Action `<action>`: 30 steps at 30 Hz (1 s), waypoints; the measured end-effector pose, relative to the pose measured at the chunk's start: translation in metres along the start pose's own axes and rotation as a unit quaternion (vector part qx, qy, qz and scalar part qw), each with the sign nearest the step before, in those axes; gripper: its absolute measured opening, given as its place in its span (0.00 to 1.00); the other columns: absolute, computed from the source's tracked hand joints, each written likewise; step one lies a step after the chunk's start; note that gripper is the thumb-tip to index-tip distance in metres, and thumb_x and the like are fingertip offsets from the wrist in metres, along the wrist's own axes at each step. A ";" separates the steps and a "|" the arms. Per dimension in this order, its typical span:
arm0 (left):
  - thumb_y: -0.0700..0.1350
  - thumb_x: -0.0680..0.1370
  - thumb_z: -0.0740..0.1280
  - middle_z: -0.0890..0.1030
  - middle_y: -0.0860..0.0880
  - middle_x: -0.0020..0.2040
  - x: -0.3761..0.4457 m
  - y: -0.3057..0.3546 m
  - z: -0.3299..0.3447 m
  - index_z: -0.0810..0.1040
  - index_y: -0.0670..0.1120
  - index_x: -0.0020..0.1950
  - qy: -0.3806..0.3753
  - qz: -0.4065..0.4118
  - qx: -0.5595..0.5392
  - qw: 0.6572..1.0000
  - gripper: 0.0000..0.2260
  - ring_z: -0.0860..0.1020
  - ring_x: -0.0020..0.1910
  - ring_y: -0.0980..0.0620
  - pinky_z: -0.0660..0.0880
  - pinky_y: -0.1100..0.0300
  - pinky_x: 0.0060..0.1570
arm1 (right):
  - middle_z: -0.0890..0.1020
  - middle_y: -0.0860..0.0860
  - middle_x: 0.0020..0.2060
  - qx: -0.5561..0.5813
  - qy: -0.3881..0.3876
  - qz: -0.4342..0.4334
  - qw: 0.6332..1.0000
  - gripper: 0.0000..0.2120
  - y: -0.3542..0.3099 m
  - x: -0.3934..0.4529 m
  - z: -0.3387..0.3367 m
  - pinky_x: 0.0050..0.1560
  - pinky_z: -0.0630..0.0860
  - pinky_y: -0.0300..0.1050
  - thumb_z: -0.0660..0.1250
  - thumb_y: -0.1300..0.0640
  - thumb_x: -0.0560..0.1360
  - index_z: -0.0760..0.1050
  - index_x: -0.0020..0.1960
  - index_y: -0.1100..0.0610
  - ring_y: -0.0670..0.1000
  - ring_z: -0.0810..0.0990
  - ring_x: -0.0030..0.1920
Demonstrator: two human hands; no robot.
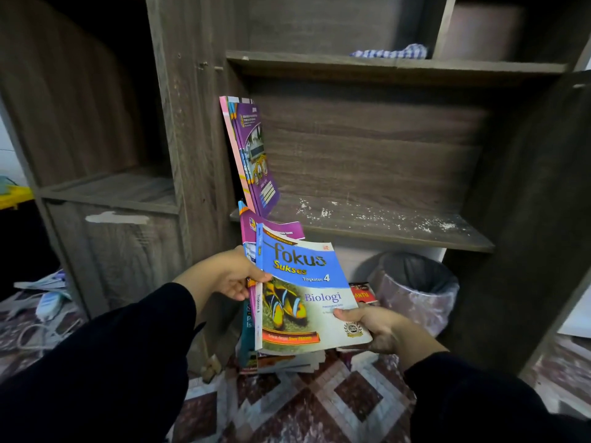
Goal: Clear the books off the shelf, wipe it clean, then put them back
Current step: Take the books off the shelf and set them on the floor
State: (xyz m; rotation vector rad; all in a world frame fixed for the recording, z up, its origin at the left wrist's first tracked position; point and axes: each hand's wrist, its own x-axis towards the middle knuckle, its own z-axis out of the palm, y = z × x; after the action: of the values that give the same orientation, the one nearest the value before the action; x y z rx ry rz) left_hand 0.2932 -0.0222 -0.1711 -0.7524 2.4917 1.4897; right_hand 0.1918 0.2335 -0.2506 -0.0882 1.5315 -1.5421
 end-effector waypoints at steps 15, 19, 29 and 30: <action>0.46 0.77 0.58 0.82 0.43 0.45 0.049 -0.021 0.026 0.70 0.46 0.57 0.140 -0.044 -0.104 0.984 0.10 0.82 0.40 0.41 0.81 0.42 0.37 | 0.85 0.55 0.31 -0.052 0.100 -0.006 0.994 0.05 0.018 0.059 0.008 0.29 0.80 0.44 0.63 0.67 0.76 0.77 0.47 0.62 0.52 0.83 0.28; 0.45 0.78 0.57 0.79 0.44 0.50 0.071 -0.029 0.024 0.67 0.47 0.58 0.231 -0.027 0.013 0.972 0.09 0.81 0.46 0.41 0.81 0.43 0.44 | 0.83 0.55 0.38 -0.075 0.124 -0.009 0.989 0.04 0.011 0.083 0.012 0.31 0.77 0.42 0.65 0.66 0.76 0.77 0.47 0.59 0.52 0.82 0.33; 0.40 0.80 0.55 0.78 0.39 0.58 0.130 -0.068 0.019 0.62 0.45 0.67 0.306 -0.067 0.126 0.941 0.15 0.78 0.55 0.38 0.73 0.49 0.49 | 0.81 0.60 0.43 -0.123 0.227 -0.038 0.965 0.10 0.014 0.158 -0.009 0.28 0.73 0.38 0.65 0.72 0.73 0.76 0.52 0.64 0.54 0.77 0.33; 0.40 0.79 0.55 0.79 0.39 0.57 0.135 -0.075 0.016 0.62 0.45 0.67 0.311 -0.070 0.128 0.939 0.16 0.78 0.54 0.38 0.74 0.49 0.48 | 0.81 0.60 0.39 -0.145 0.245 -0.036 0.958 0.09 0.017 0.165 -0.012 0.25 0.72 0.37 0.66 0.72 0.73 0.76 0.51 0.63 0.53 0.76 0.29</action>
State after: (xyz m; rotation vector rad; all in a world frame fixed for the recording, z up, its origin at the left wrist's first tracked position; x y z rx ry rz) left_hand 0.2107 -0.0840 -0.2879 -1.4974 2.8924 0.9432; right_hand 0.1002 0.1422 -0.3549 0.0808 2.1644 -1.4507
